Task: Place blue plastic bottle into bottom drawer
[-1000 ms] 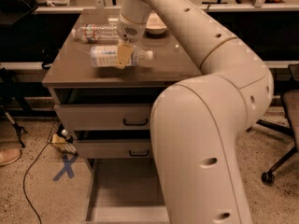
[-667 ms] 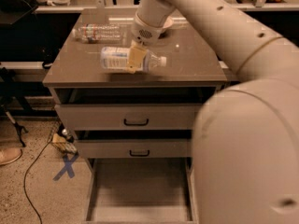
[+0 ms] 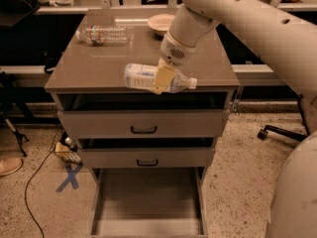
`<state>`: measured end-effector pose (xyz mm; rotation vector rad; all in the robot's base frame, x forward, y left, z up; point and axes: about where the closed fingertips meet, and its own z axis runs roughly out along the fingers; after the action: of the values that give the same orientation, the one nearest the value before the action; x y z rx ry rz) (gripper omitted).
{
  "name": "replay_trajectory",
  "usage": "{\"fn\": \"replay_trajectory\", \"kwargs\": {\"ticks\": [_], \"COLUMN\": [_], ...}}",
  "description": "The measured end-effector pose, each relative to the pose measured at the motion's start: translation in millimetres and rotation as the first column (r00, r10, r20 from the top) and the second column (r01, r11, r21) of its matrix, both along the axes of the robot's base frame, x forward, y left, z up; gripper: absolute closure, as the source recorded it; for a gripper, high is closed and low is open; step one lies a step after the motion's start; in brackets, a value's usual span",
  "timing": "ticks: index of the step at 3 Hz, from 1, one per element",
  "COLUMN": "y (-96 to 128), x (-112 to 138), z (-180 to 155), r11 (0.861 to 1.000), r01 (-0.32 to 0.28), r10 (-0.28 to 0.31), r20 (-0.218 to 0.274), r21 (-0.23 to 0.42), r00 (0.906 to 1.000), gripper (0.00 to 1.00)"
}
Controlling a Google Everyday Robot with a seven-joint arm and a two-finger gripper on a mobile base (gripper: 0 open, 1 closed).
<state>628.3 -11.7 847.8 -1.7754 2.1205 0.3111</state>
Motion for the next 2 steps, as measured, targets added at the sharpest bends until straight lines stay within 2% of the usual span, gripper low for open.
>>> {"fn": "replay_trajectory", "kwargs": {"ticks": [1, 2], "y": [-4, -17], "x": [-2, -27], "z": [2, -5], "r11": [1.000, 1.000], "r01": [-0.004, -0.009], "r10": [0.004, 0.009], "r20": [0.004, -0.009], "r21": [-0.003, 0.006], "r00": [1.0000, 0.9999], "gripper": [1.00, 1.00]}}
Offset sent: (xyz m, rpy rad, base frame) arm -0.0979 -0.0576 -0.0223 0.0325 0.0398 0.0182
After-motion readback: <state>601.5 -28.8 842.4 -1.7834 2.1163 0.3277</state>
